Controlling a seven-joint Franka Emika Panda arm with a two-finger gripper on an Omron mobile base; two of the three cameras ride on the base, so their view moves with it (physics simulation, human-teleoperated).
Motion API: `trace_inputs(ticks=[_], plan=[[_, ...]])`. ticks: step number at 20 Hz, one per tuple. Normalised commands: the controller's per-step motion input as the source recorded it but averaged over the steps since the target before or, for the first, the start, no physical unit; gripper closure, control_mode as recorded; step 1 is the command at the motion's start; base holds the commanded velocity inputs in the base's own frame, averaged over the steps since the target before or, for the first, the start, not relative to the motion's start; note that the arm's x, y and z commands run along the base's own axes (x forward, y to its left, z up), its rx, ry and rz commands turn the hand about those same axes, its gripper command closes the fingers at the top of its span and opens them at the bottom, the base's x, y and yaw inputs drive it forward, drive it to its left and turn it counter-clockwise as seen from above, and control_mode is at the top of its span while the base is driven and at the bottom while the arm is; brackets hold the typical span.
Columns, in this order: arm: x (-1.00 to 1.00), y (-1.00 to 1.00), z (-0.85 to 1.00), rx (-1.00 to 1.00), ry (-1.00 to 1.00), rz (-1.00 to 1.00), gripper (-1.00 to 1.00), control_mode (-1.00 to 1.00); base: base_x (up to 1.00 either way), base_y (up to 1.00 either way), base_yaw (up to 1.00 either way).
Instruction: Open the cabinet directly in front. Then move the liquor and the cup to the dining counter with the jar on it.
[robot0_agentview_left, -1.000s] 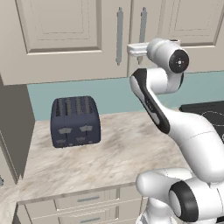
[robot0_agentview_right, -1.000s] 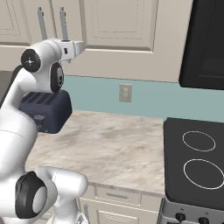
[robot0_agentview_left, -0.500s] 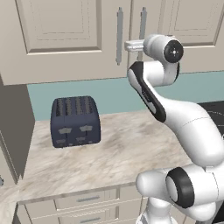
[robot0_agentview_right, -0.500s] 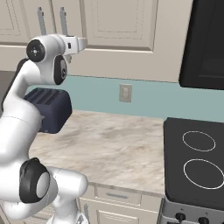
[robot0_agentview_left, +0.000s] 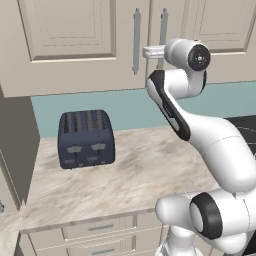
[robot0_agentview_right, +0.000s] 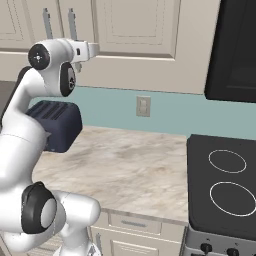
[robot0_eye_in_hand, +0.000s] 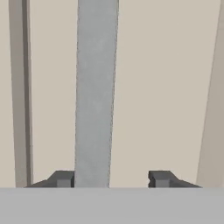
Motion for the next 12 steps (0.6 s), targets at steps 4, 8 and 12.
trace_inputs(ticks=[4, 8, 12], plan=[[0.00, 0.00, 0.00, 0.00, 0.00, 0.00, 1.00, -1.00, 0.00, 0.00, 0.00], [0.00, 0.00, 0.00, 0.00, 0.00, 0.00, 1.00, -1.00, 0.00, 0.00, 0.00], [-0.09, 0.00, 0.03, 0.00, -0.01, 0.00, 1.00, -1.00, 0.00, 0.00, 0.00]])
